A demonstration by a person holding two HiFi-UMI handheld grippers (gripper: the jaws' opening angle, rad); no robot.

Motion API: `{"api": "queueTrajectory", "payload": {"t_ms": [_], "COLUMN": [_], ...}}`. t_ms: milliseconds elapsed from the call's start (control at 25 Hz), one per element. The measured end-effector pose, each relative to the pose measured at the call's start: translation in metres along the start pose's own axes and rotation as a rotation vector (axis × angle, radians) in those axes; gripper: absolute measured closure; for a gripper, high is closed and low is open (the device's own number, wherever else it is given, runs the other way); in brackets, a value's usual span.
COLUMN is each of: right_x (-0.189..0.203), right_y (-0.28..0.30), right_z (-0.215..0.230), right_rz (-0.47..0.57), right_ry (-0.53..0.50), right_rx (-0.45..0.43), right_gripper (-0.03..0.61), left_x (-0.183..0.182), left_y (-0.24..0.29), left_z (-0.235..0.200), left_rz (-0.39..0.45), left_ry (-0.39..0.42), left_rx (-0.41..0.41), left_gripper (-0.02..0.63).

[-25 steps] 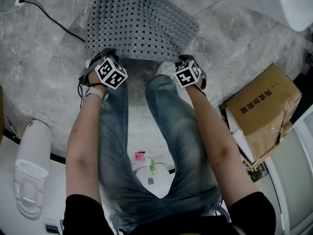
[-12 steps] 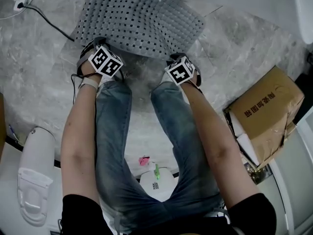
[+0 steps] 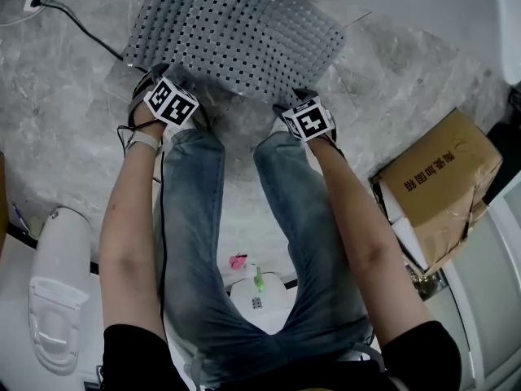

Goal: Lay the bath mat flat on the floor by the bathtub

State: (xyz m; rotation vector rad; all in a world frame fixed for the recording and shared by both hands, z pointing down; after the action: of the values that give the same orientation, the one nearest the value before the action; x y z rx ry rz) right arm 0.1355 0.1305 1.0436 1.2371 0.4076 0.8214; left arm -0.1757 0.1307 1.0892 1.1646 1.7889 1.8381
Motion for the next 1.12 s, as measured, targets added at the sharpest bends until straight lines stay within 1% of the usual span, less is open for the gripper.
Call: {"api": "queueTrajectory", "payload": {"t_ms": [80,160,280,400,480,560,680,720,800,840,880,960,1000,1080,1120], "right_x": [-0.006,-0.022,-0.055,-0.087,-0.106,-0.12,-0.143,-0.156,-0.183,-0.195,-0.206,-0.221,-0.224,-0.225,-0.224], "right_y": [-0.01,-0.021,-0.037,-0.047,-0.048,-0.048,-0.045,-0.044,-0.046,-0.048,-0.051,-0.056,-0.058,-0.061,-0.061], "right_z": [0.001,0.001,-0.009,-0.025,-0.033,-0.04,-0.045,-0.045,-0.042,-0.041,-0.04,-0.038,-0.037,-0.036,-0.035], "right_rz": [0.029,0.09,0.2,0.277,0.306,0.326,0.372,0.402,0.477,0.506,0.527,0.552,0.559,0.569,0.569], "right_ry": [0.037,0.1,0.192,0.222,0.218,0.234,0.309,0.336,0.374,0.372,0.358,0.329,0.329,0.347,0.354], "right_rx": [0.039,0.065,0.082,0.077,0.07,0.061,0.023,0.008,-0.011,-0.016,-0.015,0.001,0.007,0.0,-0.006], "right_gripper": [0.252,0.252,0.256,0.266,0.27,0.272,0.29,0.291,0.316,0.316,0.316,0.328,0.334,0.346,0.35], "left_x": [0.004,0.008,0.017,0.028,0.03,0.03,0.028,0.027,0.023,0.02,0.017,0.013,0.012,0.008,0.004], "left_y": [-0.009,-0.02,-0.036,-0.044,-0.042,-0.037,-0.021,-0.014,0.001,0.005,0.005,0.007,0.011,0.02,0.019], "left_z": [-0.005,-0.016,-0.046,-0.082,-0.104,-0.124,-0.152,-0.161,-0.174,-0.179,-0.184,-0.187,-0.184,-0.175,-0.173], "left_rz": [0.021,0.056,0.109,0.141,0.154,0.166,0.184,0.187,0.178,0.161,0.132,0.081,0.078,0.11,0.13], "left_ry": [-0.049,-0.124,-0.253,-0.36,-0.398,-0.406,-0.419,-0.43,-0.469,-0.489,-0.498,-0.47,-0.446,-0.398,-0.376], "left_rx": [-0.005,-0.027,-0.106,-0.18,-0.209,-0.234,-0.239,-0.224,-0.166,-0.142,-0.135,-0.148,-0.152,-0.168,-0.19], "left_gripper": [0.319,0.318,0.318,0.318,0.318,0.318,0.318,0.319,0.331,0.348,0.376,0.403,0.413,0.434,0.446]}}
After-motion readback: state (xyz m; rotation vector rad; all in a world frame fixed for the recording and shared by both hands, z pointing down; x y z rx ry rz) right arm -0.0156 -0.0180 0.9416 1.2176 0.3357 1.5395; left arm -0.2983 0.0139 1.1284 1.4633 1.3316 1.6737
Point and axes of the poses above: the fingertips, and each gripper's own axes: y forward along the fingers, z to its right, x out of its underside, the point moved 7 cm from there along -y, backward along the fingers, and after that the axes turned 10 degrees about z, right-handed, at the moved point
